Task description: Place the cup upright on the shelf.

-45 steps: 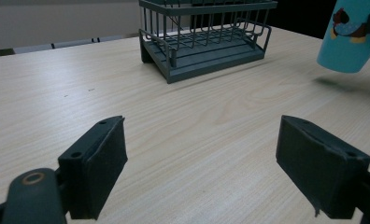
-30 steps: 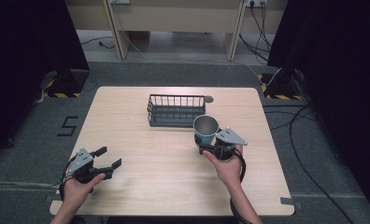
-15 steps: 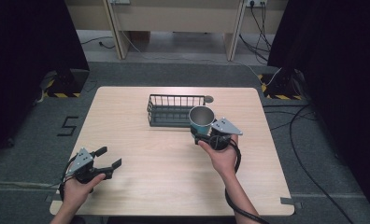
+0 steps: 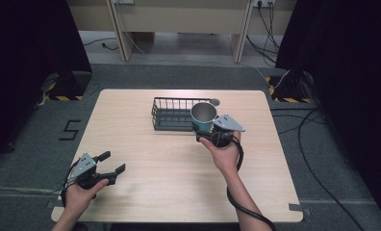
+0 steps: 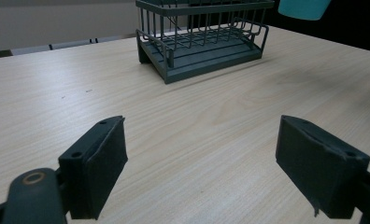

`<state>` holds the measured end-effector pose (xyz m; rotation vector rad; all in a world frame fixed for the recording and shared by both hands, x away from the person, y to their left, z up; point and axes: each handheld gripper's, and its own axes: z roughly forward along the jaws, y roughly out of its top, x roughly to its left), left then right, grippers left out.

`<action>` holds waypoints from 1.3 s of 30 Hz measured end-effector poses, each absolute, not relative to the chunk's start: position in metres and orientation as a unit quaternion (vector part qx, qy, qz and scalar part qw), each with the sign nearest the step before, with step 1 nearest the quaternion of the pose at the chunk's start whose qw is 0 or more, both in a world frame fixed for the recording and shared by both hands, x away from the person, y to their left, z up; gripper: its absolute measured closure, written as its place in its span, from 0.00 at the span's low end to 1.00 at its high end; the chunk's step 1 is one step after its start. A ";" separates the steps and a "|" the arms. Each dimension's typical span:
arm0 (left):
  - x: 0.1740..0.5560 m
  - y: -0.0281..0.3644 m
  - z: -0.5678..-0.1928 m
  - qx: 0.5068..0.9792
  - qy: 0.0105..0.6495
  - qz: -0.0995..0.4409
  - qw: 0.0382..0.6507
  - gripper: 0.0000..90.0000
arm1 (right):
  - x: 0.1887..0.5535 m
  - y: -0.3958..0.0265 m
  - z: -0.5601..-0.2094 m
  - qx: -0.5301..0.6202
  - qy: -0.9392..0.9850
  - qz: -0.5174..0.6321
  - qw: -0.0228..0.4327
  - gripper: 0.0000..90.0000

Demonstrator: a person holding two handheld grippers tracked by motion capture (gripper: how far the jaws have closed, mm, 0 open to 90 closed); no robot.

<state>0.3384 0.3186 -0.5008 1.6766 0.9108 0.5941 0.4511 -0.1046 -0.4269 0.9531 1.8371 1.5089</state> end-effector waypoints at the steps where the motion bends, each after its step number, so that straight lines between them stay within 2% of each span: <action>1: 0.338 0.319 -0.501 0.706 0.383 0.250 0.541 0.18 | 0.451 -0.105 -0.427 0.357 0.687 0.564 0.286 0.20; 39: 0.338 0.319 -0.501 0.702 0.384 0.247 0.546 0.18 | 0.508 -0.068 -0.401 0.368 0.684 0.563 0.283 0.20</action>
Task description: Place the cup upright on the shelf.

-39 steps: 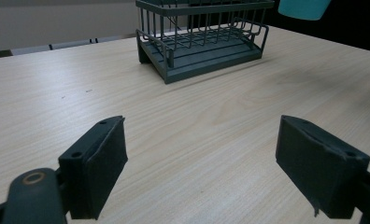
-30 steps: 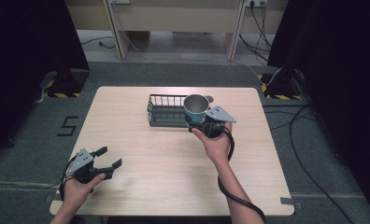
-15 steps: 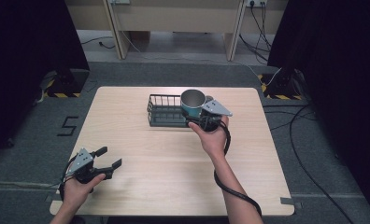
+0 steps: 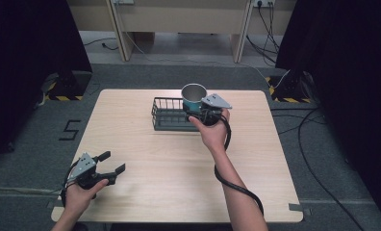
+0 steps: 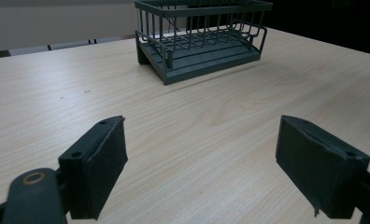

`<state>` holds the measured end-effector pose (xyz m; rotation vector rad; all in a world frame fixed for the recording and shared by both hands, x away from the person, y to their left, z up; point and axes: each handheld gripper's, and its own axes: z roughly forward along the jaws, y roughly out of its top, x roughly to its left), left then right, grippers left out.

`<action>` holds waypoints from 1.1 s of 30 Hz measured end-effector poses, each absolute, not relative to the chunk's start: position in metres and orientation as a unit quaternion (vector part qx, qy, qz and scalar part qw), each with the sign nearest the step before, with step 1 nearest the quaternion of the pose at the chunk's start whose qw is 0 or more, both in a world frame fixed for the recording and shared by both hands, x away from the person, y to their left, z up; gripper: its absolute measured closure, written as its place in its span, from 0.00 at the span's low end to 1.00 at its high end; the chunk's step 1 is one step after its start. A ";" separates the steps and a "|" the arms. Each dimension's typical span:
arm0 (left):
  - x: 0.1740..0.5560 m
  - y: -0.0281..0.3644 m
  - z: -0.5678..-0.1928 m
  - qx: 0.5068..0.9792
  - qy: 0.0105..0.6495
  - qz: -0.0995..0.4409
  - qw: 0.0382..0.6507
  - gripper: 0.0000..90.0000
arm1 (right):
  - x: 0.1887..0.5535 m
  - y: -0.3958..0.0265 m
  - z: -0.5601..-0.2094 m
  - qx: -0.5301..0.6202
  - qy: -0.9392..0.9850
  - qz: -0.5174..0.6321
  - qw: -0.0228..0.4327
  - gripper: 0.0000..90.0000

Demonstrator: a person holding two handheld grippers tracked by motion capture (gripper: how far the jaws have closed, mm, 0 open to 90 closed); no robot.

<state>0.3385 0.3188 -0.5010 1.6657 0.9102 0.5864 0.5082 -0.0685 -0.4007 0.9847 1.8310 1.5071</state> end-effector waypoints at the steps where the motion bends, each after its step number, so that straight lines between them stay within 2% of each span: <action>1: 0.339 0.319 -0.501 0.702 0.384 0.247 0.546 0.18 | 0.512 -0.066 -0.400 0.370 0.684 0.562 0.283 0.20; 33: 0.338 0.320 -0.501 0.701 0.382 0.246 0.550 0.18 | 0.561 -0.047 -0.415 0.415 0.691 0.528 0.267 0.20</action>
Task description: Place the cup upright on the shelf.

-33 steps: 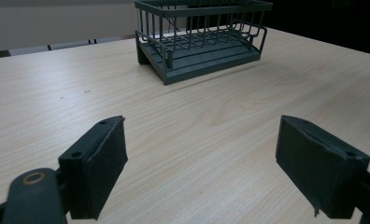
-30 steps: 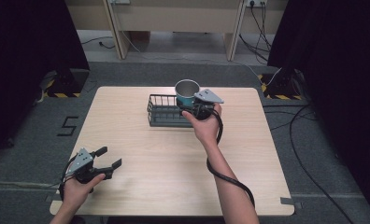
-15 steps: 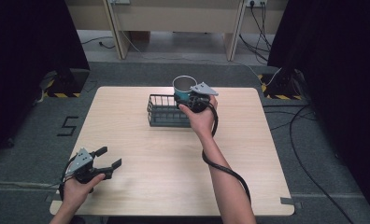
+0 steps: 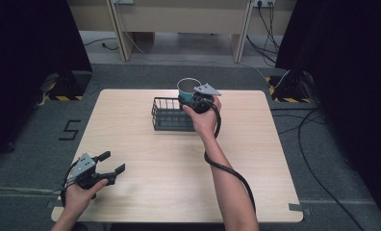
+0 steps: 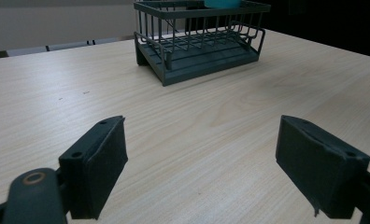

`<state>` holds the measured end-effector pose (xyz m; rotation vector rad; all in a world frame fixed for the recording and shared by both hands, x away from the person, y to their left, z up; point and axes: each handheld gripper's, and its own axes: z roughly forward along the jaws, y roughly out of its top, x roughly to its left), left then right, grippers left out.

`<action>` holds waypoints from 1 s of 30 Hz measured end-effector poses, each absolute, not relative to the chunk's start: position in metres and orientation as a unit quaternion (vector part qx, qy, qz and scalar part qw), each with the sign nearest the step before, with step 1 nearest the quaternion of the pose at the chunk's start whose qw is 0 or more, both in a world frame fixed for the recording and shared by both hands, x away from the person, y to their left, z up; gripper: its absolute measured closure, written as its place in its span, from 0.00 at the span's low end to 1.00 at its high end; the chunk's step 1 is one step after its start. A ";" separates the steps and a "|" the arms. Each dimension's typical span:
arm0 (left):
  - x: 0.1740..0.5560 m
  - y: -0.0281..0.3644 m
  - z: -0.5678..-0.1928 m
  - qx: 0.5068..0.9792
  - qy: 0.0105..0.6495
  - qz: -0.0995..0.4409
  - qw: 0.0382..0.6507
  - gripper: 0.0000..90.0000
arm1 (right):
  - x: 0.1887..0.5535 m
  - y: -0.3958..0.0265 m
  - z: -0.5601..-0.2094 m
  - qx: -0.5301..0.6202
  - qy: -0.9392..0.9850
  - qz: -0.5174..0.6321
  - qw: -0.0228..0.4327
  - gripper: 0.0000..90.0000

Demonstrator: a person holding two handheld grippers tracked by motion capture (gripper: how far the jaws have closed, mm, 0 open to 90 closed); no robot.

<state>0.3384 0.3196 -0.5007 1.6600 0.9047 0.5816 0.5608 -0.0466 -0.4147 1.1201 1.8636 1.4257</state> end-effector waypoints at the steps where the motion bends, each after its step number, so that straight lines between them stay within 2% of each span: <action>1: 0.338 0.320 -0.501 0.701 0.382 0.246 0.550 0.18 | 0.562 -0.046 -0.416 0.416 0.691 0.527 0.267 0.20; 30: 0.339 0.320 -0.501 0.701 0.382 0.243 0.551 0.18 | 0.572 -0.033 -0.439 0.439 0.720 0.477 0.246 0.19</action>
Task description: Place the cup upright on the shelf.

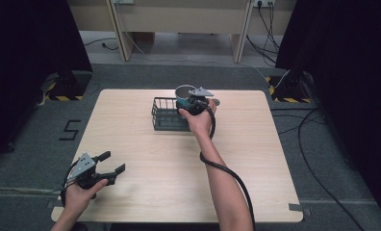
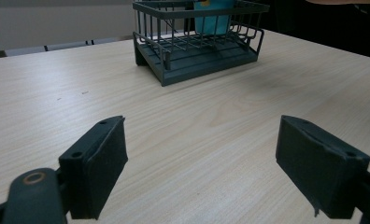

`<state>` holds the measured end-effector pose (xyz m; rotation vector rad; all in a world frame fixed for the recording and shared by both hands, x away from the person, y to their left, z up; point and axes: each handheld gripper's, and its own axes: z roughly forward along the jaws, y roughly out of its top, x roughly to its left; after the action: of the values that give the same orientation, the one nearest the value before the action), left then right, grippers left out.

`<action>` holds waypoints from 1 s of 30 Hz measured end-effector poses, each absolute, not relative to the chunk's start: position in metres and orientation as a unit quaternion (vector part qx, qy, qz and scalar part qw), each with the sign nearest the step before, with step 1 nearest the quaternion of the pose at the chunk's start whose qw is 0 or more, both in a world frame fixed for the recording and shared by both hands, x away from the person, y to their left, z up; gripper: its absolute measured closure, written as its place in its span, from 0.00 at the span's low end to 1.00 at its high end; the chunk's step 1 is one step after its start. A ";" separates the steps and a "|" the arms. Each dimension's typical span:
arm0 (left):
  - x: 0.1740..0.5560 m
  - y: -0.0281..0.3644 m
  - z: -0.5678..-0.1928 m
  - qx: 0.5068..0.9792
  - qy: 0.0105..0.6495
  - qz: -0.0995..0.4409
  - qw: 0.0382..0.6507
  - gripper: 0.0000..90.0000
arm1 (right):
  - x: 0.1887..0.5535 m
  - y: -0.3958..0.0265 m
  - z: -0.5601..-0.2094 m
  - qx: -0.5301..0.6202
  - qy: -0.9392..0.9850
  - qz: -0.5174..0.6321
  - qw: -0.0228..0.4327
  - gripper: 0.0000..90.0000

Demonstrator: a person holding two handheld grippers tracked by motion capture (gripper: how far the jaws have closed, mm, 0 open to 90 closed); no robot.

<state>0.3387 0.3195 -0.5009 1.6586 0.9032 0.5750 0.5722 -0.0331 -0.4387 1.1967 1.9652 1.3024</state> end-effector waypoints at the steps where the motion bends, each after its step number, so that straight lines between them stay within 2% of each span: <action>1: 0.339 0.320 -0.501 0.701 0.382 0.243 0.551 0.18 | 0.572 -0.032 -0.440 0.442 0.722 0.472 0.246 0.19; 16: 0.339 0.319 -0.501 0.702 0.382 0.242 0.550 0.18 | 0.570 -0.030 -0.444 0.443 0.726 0.468 0.240 0.17; 30: 0.339 0.319 -0.501 0.704 0.382 0.242 0.548 0.18 | 0.553 -0.038 -0.444 0.439 0.725 0.470 0.247 0.16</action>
<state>0.3389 0.3191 -0.5014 1.6671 0.9039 0.5734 0.5535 -0.0381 -0.4444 1.1979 1.9767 1.2809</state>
